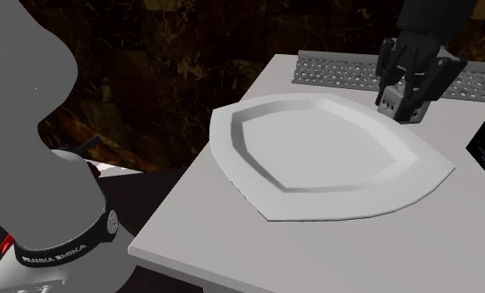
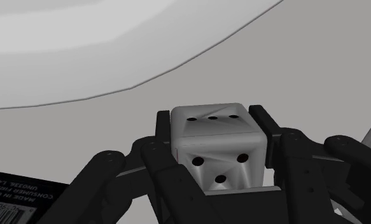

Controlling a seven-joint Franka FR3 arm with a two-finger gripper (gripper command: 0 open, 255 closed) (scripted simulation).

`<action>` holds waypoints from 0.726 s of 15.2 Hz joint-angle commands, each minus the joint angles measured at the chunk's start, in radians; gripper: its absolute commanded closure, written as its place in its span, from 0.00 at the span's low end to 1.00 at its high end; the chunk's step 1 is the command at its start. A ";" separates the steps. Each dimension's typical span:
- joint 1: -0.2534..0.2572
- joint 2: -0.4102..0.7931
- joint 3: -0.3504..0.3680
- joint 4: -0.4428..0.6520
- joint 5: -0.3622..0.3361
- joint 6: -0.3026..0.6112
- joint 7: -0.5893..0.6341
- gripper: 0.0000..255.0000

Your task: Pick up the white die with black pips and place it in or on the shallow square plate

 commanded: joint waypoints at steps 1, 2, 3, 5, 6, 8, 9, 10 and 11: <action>0.000 0.000 0.000 0.000 0.000 0.000 0.000 1.00; 0.000 0.000 0.000 0.000 0.000 0.000 0.000 1.00; 0.000 0.000 0.000 0.000 0.000 0.000 0.000 1.00; 0.000 0.000 0.000 0.000 0.000 0.000 0.000 1.00; 0.000 0.000 0.000 0.000 0.000 0.000 0.000 1.00; 0.000 -0.005 0.000 0.007 0.000 -0.013 0.000 1.00; 0.000 -0.010 0.000 0.016 0.001 -0.026 -0.001 1.00; 0.000 -0.015 0.000 0.024 0.001 -0.039 -0.001 1.00; 0.000 -0.019 -0.001 0.033 0.002 -0.053 -0.001 1.00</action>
